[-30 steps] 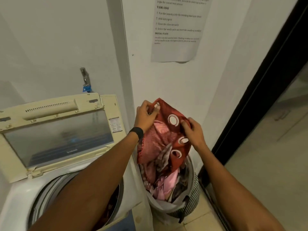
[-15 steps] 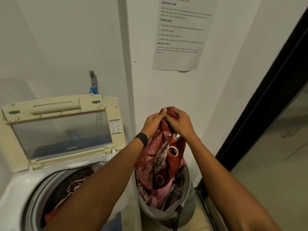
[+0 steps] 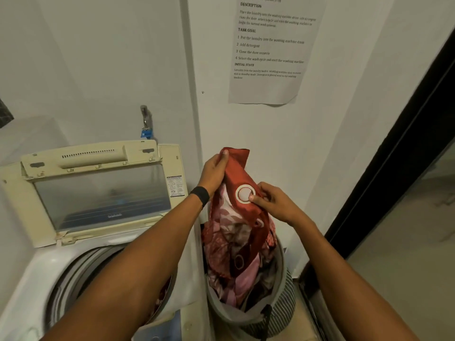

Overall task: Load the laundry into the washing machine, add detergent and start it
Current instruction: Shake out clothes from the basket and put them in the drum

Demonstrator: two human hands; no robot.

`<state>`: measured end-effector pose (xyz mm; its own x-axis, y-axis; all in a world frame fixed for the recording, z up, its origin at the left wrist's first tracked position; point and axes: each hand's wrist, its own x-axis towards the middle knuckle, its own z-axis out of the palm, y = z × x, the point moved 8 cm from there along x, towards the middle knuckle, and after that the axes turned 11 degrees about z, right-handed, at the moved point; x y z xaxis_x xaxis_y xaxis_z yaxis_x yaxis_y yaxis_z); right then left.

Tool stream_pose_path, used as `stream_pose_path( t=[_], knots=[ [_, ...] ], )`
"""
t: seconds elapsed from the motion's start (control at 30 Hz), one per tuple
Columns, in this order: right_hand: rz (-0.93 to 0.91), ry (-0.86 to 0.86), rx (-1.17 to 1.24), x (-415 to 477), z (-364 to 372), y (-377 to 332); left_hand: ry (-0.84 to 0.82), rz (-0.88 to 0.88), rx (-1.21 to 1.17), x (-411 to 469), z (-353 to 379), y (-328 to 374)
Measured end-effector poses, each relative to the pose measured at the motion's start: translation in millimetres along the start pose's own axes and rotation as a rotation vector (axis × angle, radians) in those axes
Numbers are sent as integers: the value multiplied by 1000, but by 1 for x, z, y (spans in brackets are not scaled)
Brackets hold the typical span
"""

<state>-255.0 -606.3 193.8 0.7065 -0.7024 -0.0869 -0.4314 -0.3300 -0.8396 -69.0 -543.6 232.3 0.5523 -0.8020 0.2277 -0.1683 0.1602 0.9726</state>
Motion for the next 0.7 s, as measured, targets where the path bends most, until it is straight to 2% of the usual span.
stream_pose_path(
  t=[0.07,0.13,0.23,0.3,0.4,0.47,0.6,0.7],
  knots=[
    [-137,26,2,-3,-17,-28,-44,-52,19,-1,-5,-5],
    [-236,0,9,-3,-30,-61,-184,-138,-29,-8,1,-9],
    [-246,-46,-71,9,-40,-93,-304,-215,-229,-26,23,1],
    [-208,5,-146,21,-43,-97,-319,-212,-308,-29,34,3],
    [-154,170,-168,31,-47,-89,-317,-205,-405,-31,35,-6],
    [-127,256,-138,32,-48,-78,-294,-179,-368,-27,28,-13],
    [-153,248,-64,31,-40,-71,-222,-120,-227,-18,18,-7],
    [-62,176,61,28,-40,-55,-206,-108,-228,-12,17,0]
  ],
)
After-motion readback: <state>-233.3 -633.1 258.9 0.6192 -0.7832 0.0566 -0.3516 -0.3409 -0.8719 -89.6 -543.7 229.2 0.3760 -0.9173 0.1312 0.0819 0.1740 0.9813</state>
